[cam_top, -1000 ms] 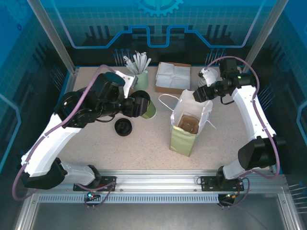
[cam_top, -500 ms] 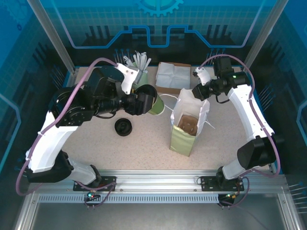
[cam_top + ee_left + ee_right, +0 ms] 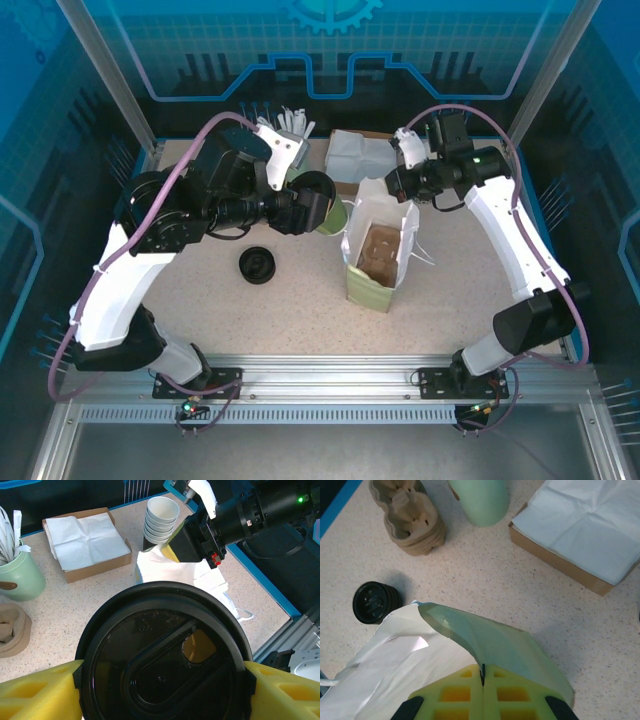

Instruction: Pack the takeout coffee

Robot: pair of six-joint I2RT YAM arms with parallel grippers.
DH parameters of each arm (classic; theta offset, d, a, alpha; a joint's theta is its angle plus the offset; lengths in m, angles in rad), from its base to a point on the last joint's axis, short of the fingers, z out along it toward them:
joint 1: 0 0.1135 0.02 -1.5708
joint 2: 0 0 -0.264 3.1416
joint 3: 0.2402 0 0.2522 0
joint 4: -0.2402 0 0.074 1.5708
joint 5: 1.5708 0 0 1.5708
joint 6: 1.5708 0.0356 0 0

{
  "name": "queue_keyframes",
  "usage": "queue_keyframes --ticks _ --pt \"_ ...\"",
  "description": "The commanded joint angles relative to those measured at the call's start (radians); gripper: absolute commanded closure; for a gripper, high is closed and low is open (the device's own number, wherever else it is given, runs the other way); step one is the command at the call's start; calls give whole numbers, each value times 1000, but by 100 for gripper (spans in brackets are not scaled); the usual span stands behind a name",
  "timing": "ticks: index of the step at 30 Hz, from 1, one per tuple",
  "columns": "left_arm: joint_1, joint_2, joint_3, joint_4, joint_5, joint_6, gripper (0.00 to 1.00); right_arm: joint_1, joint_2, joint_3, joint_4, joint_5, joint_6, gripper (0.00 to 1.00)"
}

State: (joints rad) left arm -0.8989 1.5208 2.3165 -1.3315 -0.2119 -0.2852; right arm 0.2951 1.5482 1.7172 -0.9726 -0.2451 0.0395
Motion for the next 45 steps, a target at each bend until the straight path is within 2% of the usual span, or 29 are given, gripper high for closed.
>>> queue_keyframes --ticks 1,10,14,20,28,35,45 --pt "-6 6 34 -18 -1 18 25 35 28 56 1 25 112 100" --pt "-5 24 18 -9 10 19 25 104 37 63 -1 85 301 100" --pt "-5 37 4 5 23 14 25 105 27 46 4 105 406 100" --pt "-5 40 -65 62 38 -8 25 106 21 42 9 117 472 100" --pt "-13 69 -108 123 59 -33 25 84 22 22 -9 84 474 100" --pt "-22 99 -158 192 58 -16 25 79 -8 -32 28 56 409 100" --pt "-31 102 -343 355 15 27 26 75 -45 -63 57 -12 341 100"
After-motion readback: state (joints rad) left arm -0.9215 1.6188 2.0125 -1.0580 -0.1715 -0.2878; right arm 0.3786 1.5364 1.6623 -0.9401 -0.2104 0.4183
